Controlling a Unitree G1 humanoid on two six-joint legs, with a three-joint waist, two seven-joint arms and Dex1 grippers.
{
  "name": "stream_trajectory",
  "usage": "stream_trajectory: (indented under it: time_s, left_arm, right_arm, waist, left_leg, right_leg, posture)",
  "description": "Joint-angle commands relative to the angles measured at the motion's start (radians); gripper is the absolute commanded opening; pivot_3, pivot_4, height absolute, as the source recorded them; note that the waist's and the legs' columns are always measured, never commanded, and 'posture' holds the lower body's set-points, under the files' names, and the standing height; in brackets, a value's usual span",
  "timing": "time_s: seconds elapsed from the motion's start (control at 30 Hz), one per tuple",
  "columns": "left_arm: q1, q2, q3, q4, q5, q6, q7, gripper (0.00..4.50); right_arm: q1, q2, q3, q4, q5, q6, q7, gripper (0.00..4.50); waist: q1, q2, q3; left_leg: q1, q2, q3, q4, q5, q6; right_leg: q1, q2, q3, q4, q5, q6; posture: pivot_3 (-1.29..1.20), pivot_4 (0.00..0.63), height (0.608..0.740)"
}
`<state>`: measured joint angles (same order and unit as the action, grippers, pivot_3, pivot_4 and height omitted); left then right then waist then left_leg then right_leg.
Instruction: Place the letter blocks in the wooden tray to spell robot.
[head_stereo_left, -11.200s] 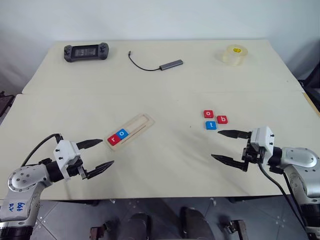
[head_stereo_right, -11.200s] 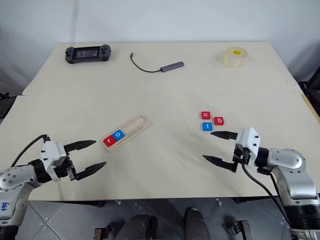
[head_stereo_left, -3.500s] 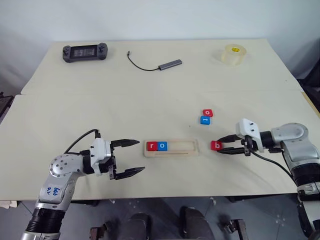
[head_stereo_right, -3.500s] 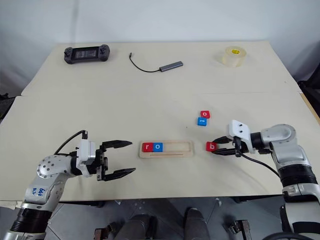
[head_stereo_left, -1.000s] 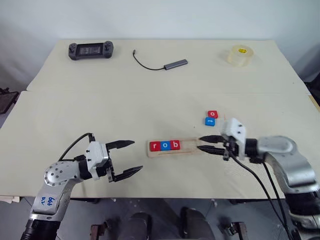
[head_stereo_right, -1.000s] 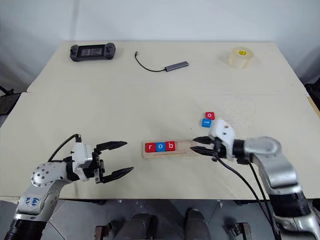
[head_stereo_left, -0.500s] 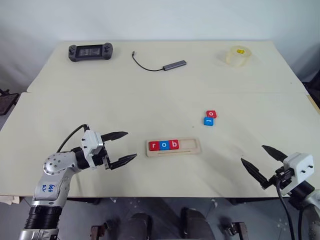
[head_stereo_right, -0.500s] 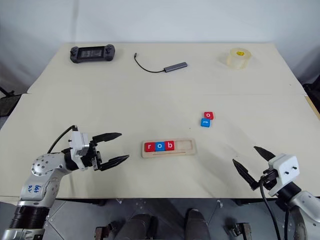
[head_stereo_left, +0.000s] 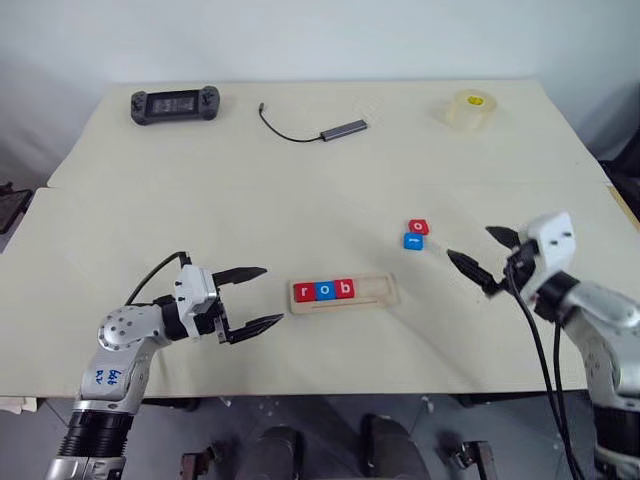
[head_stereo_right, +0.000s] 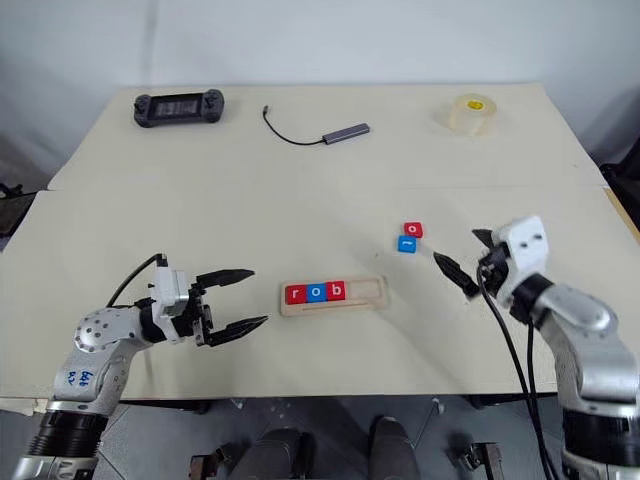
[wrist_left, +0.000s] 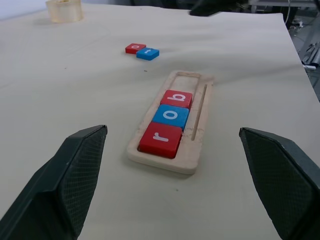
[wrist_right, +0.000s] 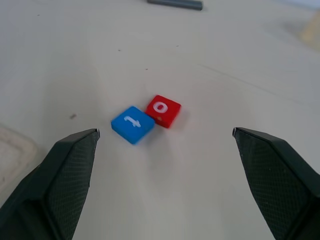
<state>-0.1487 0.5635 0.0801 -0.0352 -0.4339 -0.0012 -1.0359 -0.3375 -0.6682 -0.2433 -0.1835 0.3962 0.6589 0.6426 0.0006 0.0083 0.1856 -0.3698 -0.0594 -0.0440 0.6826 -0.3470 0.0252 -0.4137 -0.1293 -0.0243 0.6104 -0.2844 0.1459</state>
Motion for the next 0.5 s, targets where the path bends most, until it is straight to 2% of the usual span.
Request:
stream_trajectory:
  time_s: [0.03,0.2,0.5]
  left_arm:
    - [0.001,-0.006,0.019,-0.047,-0.015,-0.007,0.015,4.5]
    - [0.013,-0.002,0.016,-0.063,0.007,-0.028,0.029,4.5]
    - [0.064,0.001,0.018,-0.104,0.007,-0.034,0.053,4.5]
  right_arm:
    - [-0.139,-0.033,0.082,0.051,-0.003,0.153,-0.011,4.47]
    - [-0.289,-0.058,0.184,0.14,-0.055,0.231,-0.009,4.47]
    - [-0.327,-0.043,0.235,0.154,-0.081,0.29,-0.021,4.47]
  waist:
    - [-0.001,0.0,0.0]
    - [0.001,0.0,0.0]
    - [-0.002,0.0,0.0]
  left_leg:
    - [0.0,0.0,0.0,0.0,0.0,0.0]
    - [-0.002,-0.001,-0.001,0.0,0.0,0.0]
    - [-0.002,-0.002,-0.001,-0.001,-0.001,0.001]
  right_leg:
    - [0.0,0.0,0.0,0.0,0.0,0.0]
    - [-0.001,0.0,-0.002,0.0,0.0,0.0]
    - [-0.001,0.0,-0.003,-0.001,0.0,0.0]
  posture:
    - [0.0,0.15,0.74]
    - [0.0,0.15,0.74]
    - [0.0,0.15,0.74]
